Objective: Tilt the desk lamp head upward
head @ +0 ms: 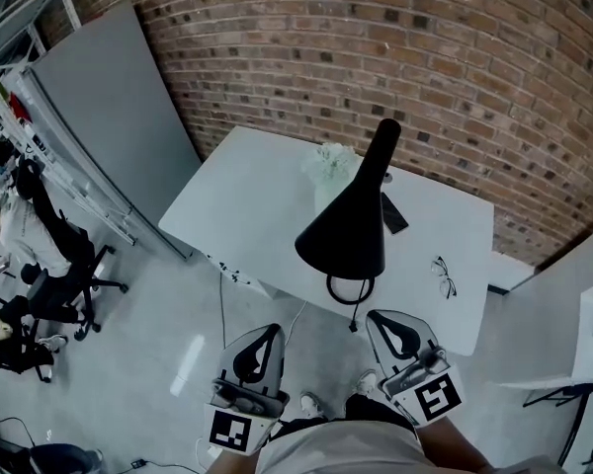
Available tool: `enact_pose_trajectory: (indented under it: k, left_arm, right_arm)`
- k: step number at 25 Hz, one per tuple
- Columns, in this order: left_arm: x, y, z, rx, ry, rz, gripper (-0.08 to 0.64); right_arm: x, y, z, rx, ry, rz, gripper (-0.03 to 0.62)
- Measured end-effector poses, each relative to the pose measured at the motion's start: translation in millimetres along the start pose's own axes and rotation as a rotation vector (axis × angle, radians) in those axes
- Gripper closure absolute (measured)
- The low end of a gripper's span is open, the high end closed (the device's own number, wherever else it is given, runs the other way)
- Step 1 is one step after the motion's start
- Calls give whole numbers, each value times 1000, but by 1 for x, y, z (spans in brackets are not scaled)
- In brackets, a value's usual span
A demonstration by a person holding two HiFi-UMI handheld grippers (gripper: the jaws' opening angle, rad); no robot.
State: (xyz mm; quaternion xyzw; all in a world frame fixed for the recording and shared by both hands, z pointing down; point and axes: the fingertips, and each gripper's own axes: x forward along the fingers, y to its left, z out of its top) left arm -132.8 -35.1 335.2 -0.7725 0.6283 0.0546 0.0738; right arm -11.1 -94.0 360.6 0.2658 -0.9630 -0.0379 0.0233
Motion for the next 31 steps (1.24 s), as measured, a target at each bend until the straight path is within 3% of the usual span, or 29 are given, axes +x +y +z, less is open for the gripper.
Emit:
enact_pose_trajectory:
  k: [5, 13, 19, 22, 31]
  left_arm:
    - [-10, 8, -6, -27, 5, -52, 557]
    - [4, 7, 1, -36, -47, -57, 557]
    - [15, -3, 7, -54, -87, -54, 557]
    - [14, -6, 5, -55, -62, -53, 557]
    - [9, 2, 15, -16, -98, -21, 557]
  right_arm:
    - [-5, 16, -3, -7, 28, -59, 577]
    - [-12, 11, 6, -11, 19, -86, 577]
    - [-13, 0, 5, -24, 13, -72, 577]
    - [-11, 1, 7, -39, 5, -55, 577]
    - [-10, 1, 11, -52, -7, -50, 577]
